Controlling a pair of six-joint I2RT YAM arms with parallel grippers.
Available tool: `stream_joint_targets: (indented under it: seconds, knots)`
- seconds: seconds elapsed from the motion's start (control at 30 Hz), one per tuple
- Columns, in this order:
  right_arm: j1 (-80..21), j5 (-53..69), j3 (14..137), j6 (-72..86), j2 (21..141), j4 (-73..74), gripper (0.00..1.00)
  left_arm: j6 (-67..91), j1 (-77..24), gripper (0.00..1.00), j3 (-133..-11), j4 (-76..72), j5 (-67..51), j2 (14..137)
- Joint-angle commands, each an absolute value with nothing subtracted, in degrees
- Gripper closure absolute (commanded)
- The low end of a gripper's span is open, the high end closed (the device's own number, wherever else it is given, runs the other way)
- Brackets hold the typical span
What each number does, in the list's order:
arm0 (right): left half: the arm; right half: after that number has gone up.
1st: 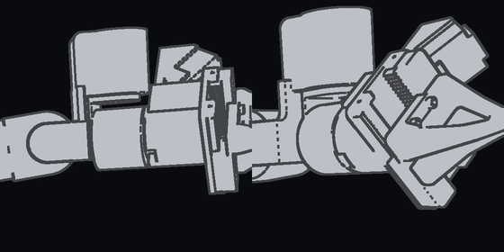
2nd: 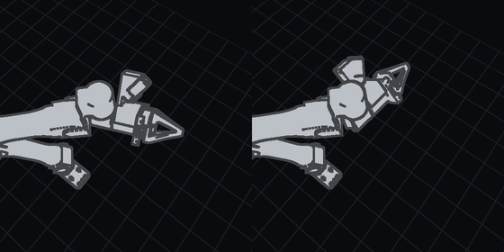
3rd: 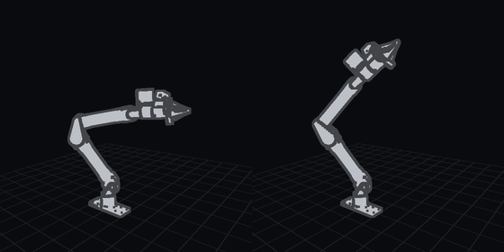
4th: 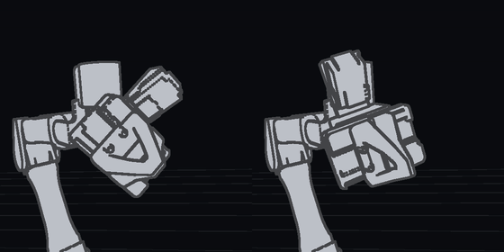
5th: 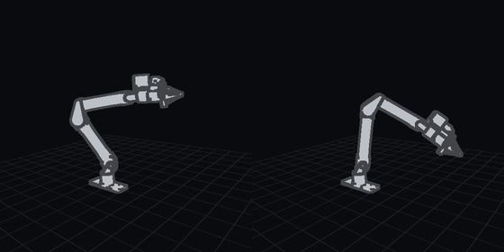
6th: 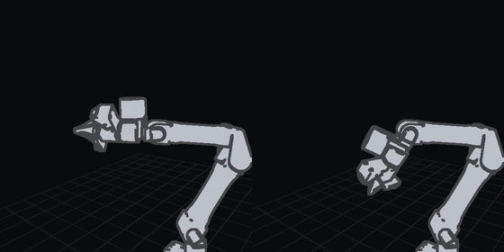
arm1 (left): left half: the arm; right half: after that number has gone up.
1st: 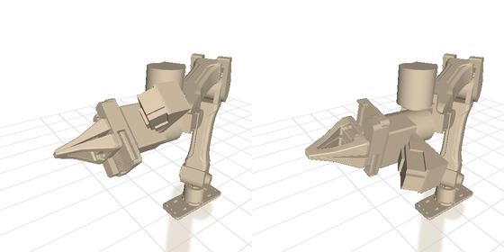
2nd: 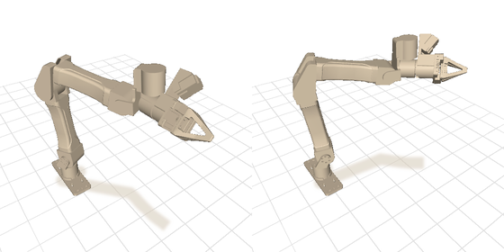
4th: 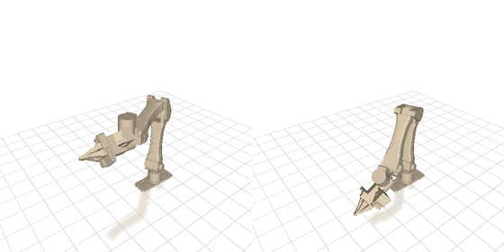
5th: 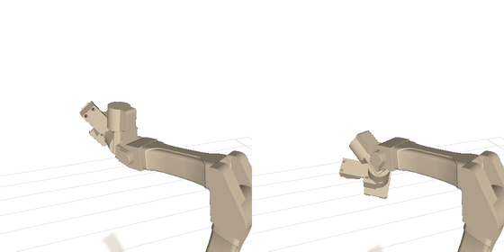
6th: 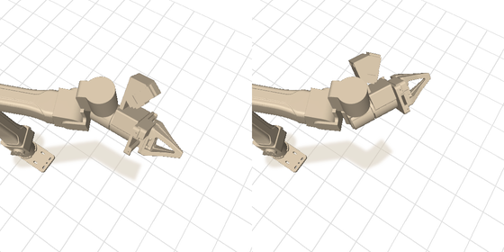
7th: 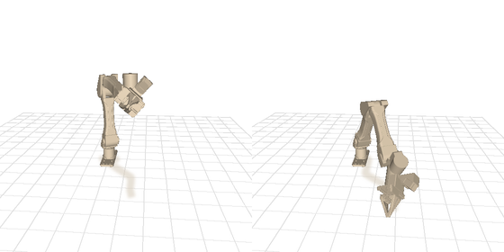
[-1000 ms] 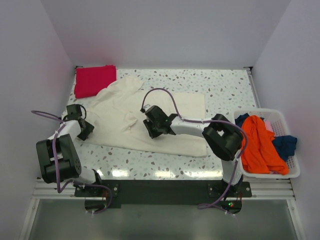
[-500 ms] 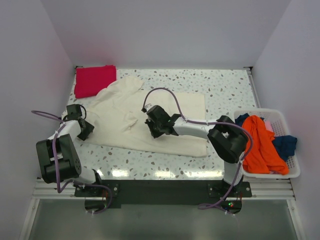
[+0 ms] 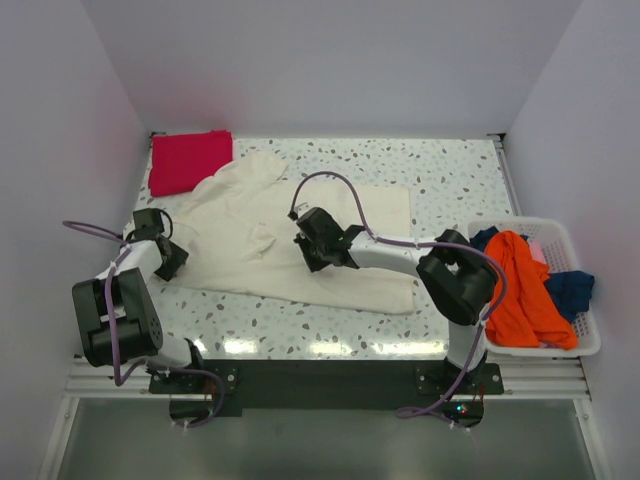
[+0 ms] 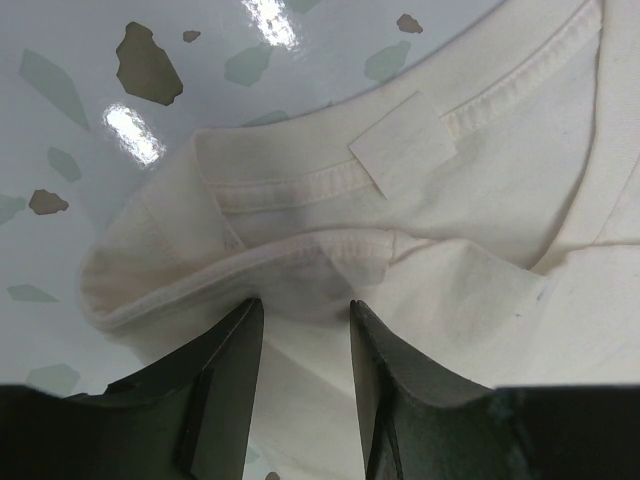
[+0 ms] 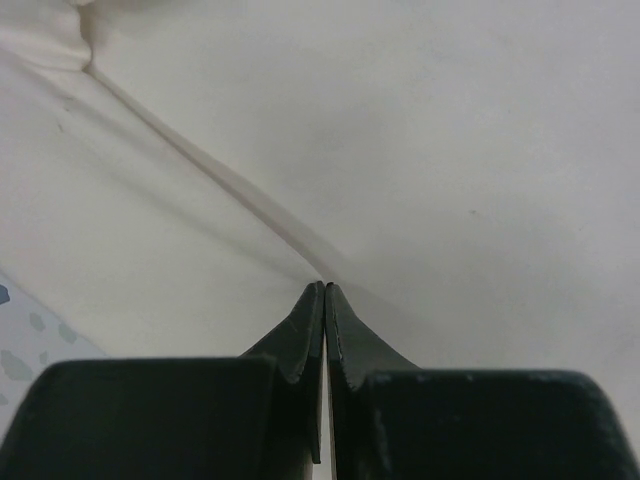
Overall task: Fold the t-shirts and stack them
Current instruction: Fold the tshirt
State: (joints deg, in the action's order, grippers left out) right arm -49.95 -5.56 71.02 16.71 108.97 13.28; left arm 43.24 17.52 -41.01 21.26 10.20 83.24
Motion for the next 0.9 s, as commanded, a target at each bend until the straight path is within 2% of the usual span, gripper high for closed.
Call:
stream_joint_targets:
  seconds: [0.0, 0.17, 0.27, 0.3, 0.33, 0.37, 0.43, 0.57, 0.73, 0.87]
  knots:
    - [-49.0, -8.5, 72.2, 16.3, 106.4, 14.0, 1.0, 41.7, 18.4, 0.54, -40.2, 23.7, 11.3, 84.4]
    - [-49.0, -7.7, 72.4, 16.5, 107.5, 14.1, 0.97, 41.5, 18.4, 0.54, -40.3, 23.6, 11.0, 84.2]
    - [-49.0, -7.7, 72.4, 16.7, 107.4, 14.4, 0.89, 40.8, 18.4, 0.52, -40.5, 23.6, 10.1, 83.4]
    - [-49.0, -8.1, 72.5, 16.6, 107.3, 14.5, 0.86, 40.2, 18.3, 0.51, -40.6, 23.3, 9.8, 82.7]
    - [-49.0, -8.3, 72.6, 16.6, 107.0, 14.9, 0.77, 39.8, 18.4, 0.5, -41.0, 23.4, 9.2, 82.4]
    - [-49.0, -8.7, 72.9, 16.7, 106.9, 15.3, 0.72, 38.9, 18.4, 0.45, -41.4, 23.4, 9.0, 81.4]
    - [-49.0, -9.7, 73.4, 17.0, 106.0, 16.8, 0.62, 38.0, 18.4, 0.4, -41.9, 23.4, 7.9, 80.3]
    - [-48.3, -14.3, 74.3, 19.7, 103.4, 21.2, 0.62, 34.6, 18.4, 0.33, -43.4, 22.8, 4.1, 75.7]
    - [-43.5, -19.8, 71.3, 24.3, 98.4, 28.1, 0.62, 31.6, 16.7, 0.31, -45.4, 21.8, -1.7, 71.8]
    - [-39.5, -24.3, 65.1, 28.5, 91.6, 32.7, 0.62, 30.8, 8.2, 0.31, -46.7, 20.9, -2.3, 70.5]
